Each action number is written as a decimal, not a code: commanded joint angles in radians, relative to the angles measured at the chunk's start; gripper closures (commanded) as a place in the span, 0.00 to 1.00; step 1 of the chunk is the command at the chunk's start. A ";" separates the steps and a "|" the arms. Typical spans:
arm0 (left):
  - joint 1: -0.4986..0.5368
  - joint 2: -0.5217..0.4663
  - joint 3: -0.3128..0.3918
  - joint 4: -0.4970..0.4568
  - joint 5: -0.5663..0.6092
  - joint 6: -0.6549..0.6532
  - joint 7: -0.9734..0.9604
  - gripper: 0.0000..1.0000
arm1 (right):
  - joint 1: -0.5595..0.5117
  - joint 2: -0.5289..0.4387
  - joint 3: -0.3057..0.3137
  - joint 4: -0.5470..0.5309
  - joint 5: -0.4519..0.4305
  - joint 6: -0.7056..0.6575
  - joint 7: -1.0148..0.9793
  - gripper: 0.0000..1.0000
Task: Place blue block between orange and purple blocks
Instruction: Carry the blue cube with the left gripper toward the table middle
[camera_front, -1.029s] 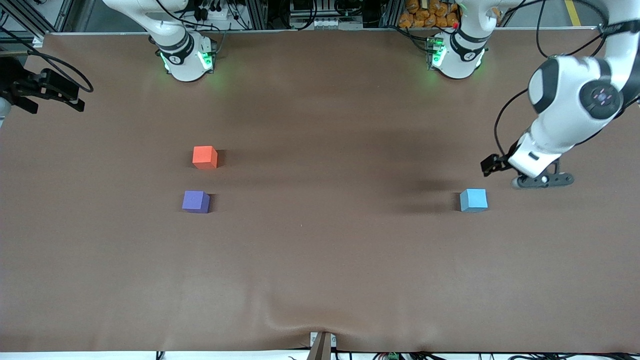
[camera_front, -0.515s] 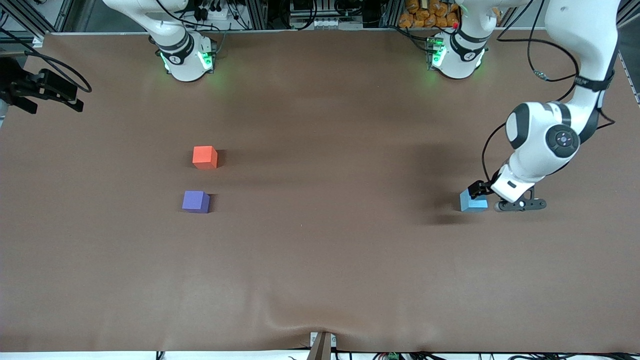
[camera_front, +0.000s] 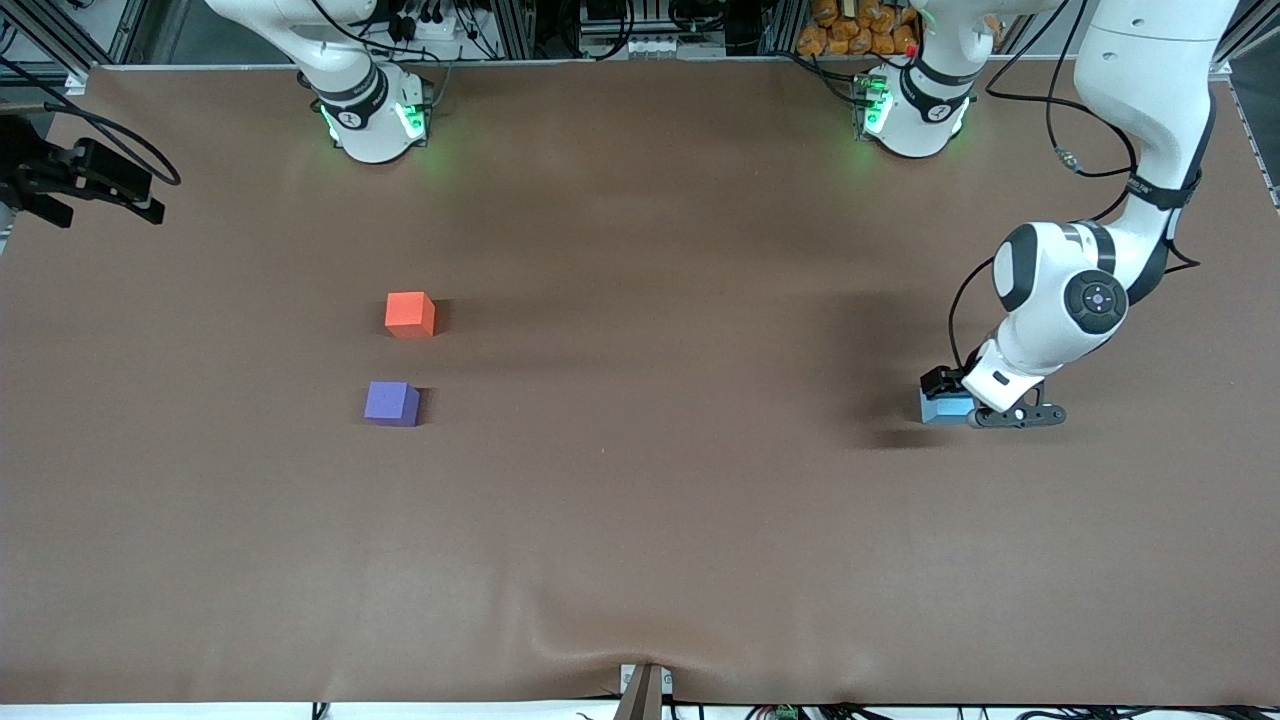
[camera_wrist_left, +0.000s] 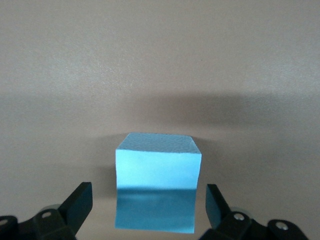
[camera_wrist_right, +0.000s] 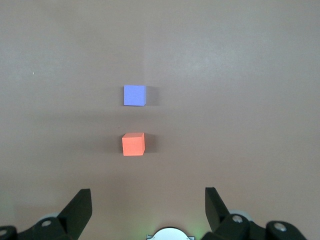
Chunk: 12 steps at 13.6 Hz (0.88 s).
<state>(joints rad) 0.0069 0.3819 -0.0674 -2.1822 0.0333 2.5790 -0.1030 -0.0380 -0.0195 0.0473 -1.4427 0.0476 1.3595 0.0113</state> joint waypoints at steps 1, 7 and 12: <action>-0.004 0.035 -0.002 0.018 0.013 0.023 0.029 0.46 | -0.025 -0.014 0.013 -0.013 0.018 0.003 -0.014 0.00; -0.085 0.031 -0.083 0.109 0.011 -0.034 0.103 1.00 | -0.025 -0.011 0.013 -0.013 0.018 0.003 -0.014 0.00; -0.405 0.158 -0.108 0.451 0.010 -0.246 -0.058 1.00 | -0.025 -0.005 0.013 -0.011 0.018 0.006 -0.014 0.00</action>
<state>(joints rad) -0.2965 0.4384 -0.1867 -1.8979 0.0338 2.3994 -0.0884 -0.0392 -0.0179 0.0471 -1.4456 0.0513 1.3606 0.0113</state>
